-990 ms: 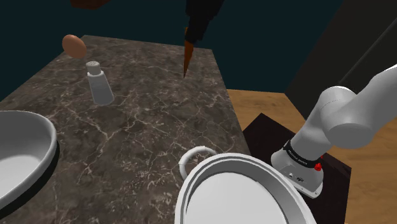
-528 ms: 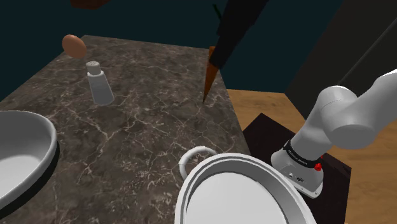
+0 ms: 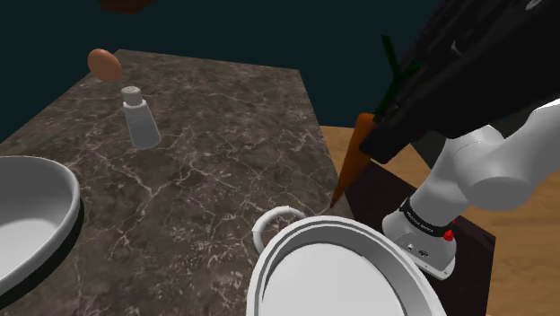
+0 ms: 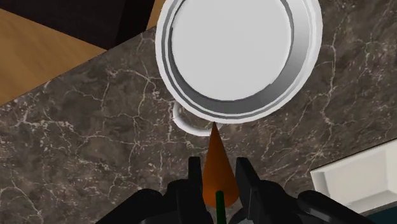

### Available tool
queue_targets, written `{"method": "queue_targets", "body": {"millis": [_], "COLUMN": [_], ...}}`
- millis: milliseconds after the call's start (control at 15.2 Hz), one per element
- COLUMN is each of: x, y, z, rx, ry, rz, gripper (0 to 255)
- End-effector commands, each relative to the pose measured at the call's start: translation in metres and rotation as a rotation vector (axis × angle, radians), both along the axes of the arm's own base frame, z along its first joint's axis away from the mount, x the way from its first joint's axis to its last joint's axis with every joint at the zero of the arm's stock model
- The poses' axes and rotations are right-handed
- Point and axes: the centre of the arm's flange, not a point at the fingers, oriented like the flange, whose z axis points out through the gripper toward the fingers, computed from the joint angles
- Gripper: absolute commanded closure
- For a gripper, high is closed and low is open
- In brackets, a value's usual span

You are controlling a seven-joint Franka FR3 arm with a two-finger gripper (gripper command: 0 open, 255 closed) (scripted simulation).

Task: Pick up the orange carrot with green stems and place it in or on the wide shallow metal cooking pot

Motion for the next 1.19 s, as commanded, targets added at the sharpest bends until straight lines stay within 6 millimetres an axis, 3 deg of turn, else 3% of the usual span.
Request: {"method": "queue_targets", "body": {"millis": [0, 198, 1122], "x": [-0.028, -0.071, -0.071], "y": [0.007, 0.024, 0.024], "z": [-0.001, 0.001, -0.073], "rx": [0.000, 0.000, 0.000], "ry": [0.000, 0.000, 0.000], "rz": [-0.001, -0.001, -0.001], "gripper": [255, 255, 255]}}
